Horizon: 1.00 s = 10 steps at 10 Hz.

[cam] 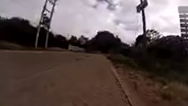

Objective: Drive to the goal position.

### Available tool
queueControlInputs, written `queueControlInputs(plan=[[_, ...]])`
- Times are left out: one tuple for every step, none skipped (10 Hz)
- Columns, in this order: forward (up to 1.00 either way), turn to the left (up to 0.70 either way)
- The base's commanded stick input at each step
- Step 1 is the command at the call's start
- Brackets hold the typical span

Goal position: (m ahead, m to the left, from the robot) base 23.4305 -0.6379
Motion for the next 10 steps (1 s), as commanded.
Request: queueControlInputs(plan=[[0.50, 0.00], [0.50, 0.00], [0.50, 0.00], [0.50, 0.00], [0.50, 0.00], [0.50, 0.00], [0.50, 0.00], [0.50, 0.00], [0.50, 0.00], [0.50, 0.00]])
